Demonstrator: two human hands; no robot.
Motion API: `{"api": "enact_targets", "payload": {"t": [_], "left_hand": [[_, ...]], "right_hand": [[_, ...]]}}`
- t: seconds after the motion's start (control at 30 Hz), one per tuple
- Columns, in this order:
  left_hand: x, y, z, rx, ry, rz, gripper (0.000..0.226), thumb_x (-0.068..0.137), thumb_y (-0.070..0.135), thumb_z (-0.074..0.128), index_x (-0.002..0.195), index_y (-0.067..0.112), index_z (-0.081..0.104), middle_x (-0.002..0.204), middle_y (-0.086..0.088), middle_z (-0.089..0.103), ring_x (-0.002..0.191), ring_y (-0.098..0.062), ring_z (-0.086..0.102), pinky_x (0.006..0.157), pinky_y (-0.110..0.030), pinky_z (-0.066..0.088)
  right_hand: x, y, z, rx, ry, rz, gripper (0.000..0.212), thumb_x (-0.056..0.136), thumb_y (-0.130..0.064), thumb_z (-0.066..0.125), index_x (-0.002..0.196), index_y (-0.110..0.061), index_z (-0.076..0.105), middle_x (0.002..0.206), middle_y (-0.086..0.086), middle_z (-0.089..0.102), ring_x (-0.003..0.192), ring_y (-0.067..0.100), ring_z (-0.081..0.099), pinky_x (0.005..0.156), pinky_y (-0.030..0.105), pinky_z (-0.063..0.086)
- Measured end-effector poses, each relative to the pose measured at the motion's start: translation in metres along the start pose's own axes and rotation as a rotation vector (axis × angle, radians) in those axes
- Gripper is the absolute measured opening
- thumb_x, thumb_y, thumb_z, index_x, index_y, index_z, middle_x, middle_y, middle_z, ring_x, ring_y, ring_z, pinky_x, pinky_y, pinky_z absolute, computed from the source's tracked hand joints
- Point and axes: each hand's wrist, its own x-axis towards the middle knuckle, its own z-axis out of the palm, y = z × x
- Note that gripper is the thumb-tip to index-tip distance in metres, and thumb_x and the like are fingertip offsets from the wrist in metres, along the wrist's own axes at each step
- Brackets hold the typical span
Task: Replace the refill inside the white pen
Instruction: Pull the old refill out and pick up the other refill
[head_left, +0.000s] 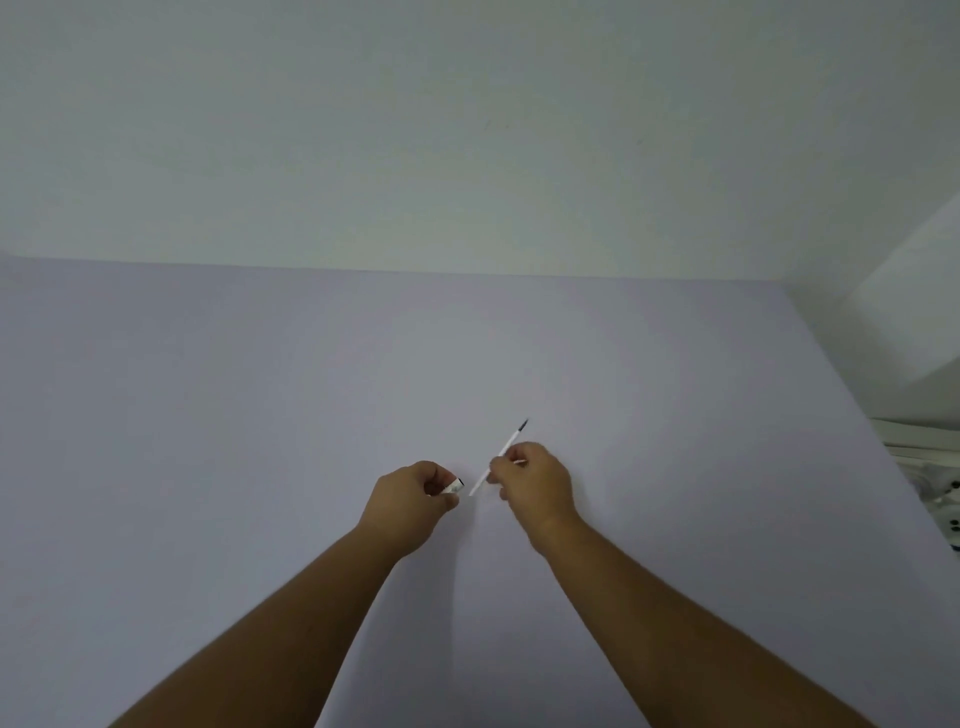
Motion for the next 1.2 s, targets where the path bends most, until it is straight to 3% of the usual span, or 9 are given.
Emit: {"api": "enact_targets", "payload": {"t": [0.1, 0.33, 0.43, 0.53, 0.77, 0.9, 0.97, 1.1, 1.2], "left_hand": [[-0.001, 0.006, 0.001, 0.008, -0.015, 0.021, 0.006, 0.081, 0.024, 0.07, 0.086, 0.026, 0.066, 0.075, 0.014, 0.059, 0.067, -0.003, 0.052, 0.055, -0.015, 0.039], [-0.004, 0.022, 0.002, -0.058, -0.028, 0.079, 0.005, 0.083, 0.024, 0.068, 0.085, 0.028, 0.065, 0.077, 0.013, 0.061, 0.07, -0.003, 0.054, 0.058, -0.016, 0.039], [-0.006, 0.028, 0.003, -0.092, -0.041, 0.106, 0.005, 0.084, 0.023, 0.067, 0.086, 0.027, 0.066, 0.078, 0.012, 0.062, 0.071, -0.003, 0.054, 0.06, -0.017, 0.04], [-0.007, 0.033, 0.002, -0.098, -0.056, 0.115, 0.005, 0.084, 0.023, 0.067, 0.088, 0.026, 0.067, 0.083, 0.009, 0.064, 0.071, -0.006, 0.053, 0.06, -0.018, 0.041], [-0.003, 0.04, 0.003, -0.126, -0.051, 0.112, 0.009, 0.085, 0.025, 0.066, 0.094, 0.023, 0.067, 0.081, 0.011, 0.062, 0.07, -0.003, 0.053, 0.061, -0.018, 0.04], [0.0, 0.037, 0.004, -0.171, -0.064, 0.071, 0.01, 0.084, 0.025, 0.065, 0.094, 0.023, 0.066, 0.086, 0.003, 0.064, 0.07, -0.01, 0.053, 0.065, -0.023, 0.045], [0.001, 0.033, 0.003, -0.202, -0.07, 0.048, 0.01, 0.085, 0.025, 0.065, 0.094, 0.025, 0.066, 0.089, 0.001, 0.064, 0.073, -0.014, 0.055, 0.067, -0.028, 0.048], [0.001, 0.029, 0.002, -0.232, -0.08, 0.044, 0.012, 0.087, 0.025, 0.062, 0.096, 0.033, 0.06, 0.088, 0.002, 0.061, 0.077, -0.015, 0.055, 0.061, -0.024, 0.048], [0.001, 0.028, 0.0, -0.239, -0.105, 0.047, 0.019, 0.088, 0.025, 0.059, 0.099, 0.04, 0.057, 0.085, 0.005, 0.06, 0.07, -0.013, 0.054, 0.046, -0.013, 0.043]], "right_hand": [[0.0, -0.005, -0.007, 0.163, -0.002, 0.033, 0.01, 0.078, -0.019, 0.058, 0.079, -0.011, 0.064, 0.066, -0.002, 0.066, 0.053, 0.012, 0.053, 0.045, 0.023, 0.041], [-0.006, -0.007, -0.013, 0.212, -0.093, 0.009, 0.005, 0.074, -0.017, 0.062, 0.071, -0.017, 0.066, 0.054, -0.008, 0.061, 0.051, 0.011, 0.049, 0.047, 0.022, 0.039], [-0.005, -0.01, -0.017, 0.244, -0.128, 0.005, 0.007, 0.075, -0.027, 0.066, 0.069, -0.024, 0.067, 0.064, -0.004, 0.059, 0.058, 0.013, 0.049, 0.054, 0.026, 0.041], [0.001, -0.017, -0.026, 0.384, -0.009, 0.004, 0.012, 0.078, -0.034, 0.065, 0.07, -0.025, 0.064, 0.072, -0.005, 0.06, 0.061, 0.011, 0.049, 0.06, 0.028, 0.042], [0.008, -0.019, -0.03, 0.21, -0.124, -0.113, 0.019, 0.08, -0.035, 0.068, 0.069, -0.02, 0.064, 0.055, -0.013, 0.057, 0.055, 0.007, 0.048, 0.059, 0.027, 0.041], [0.015, -0.018, -0.034, 0.248, -0.085, -0.084, 0.026, 0.079, -0.049, 0.063, 0.078, -0.023, 0.064, 0.079, -0.007, 0.067, 0.058, 0.007, 0.049, 0.06, 0.026, 0.042], [0.021, -0.013, -0.039, 0.125, -0.002, -0.078, 0.023, 0.084, -0.041, 0.06, 0.079, -0.018, 0.064, 0.083, -0.003, 0.066, 0.066, 0.012, 0.055, 0.063, 0.025, 0.042], [0.031, 0.009, -0.04, -0.593, -0.073, -0.079, 0.015, 0.085, -0.019, 0.051, 0.077, -0.015, 0.064, 0.083, 0.006, 0.066, 0.074, 0.022, 0.055, 0.065, 0.031, 0.045], [0.031, 0.018, -0.034, -0.745, -0.08, -0.072, 0.021, 0.087, -0.021, 0.048, 0.086, -0.012, 0.067, 0.093, 0.01, 0.069, 0.074, 0.024, 0.055, 0.062, 0.029, 0.04]]}}
